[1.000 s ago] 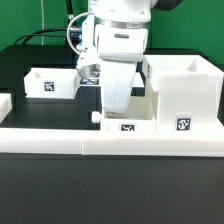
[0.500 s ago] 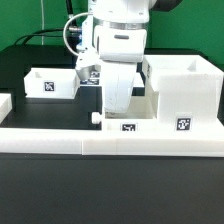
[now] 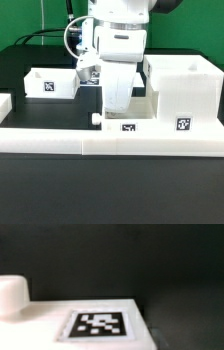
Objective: Assemble drawer
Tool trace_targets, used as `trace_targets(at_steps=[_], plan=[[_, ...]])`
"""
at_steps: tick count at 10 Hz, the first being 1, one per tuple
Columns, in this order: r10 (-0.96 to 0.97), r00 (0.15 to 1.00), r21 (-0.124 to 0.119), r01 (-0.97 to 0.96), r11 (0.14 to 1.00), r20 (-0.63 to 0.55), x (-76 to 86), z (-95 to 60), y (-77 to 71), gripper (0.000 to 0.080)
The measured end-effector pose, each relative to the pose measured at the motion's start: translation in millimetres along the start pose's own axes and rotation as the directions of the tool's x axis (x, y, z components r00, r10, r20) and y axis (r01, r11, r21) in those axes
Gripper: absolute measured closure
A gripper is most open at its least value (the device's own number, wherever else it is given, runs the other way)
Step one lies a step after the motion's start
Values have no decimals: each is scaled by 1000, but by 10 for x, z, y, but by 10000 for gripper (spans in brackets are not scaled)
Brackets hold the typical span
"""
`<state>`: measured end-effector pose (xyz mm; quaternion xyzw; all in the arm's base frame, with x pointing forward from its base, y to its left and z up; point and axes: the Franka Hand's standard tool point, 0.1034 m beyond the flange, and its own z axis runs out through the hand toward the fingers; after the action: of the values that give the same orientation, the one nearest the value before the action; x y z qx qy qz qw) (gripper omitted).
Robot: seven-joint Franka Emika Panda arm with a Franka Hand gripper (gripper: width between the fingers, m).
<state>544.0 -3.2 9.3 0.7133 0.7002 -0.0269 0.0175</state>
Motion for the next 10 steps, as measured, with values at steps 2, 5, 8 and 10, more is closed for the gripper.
trace_targets(at_steps=[2,5,8,10], plan=[[-12,1000,-2,12,1000,5,6,0,6,755],[-2,1000,-5,2,1000,4,69,3,7,755],[71,997,4,-71,997,7,122,3,-12,755],[84,996,6,-84,996,8,128,1,-17,755]])
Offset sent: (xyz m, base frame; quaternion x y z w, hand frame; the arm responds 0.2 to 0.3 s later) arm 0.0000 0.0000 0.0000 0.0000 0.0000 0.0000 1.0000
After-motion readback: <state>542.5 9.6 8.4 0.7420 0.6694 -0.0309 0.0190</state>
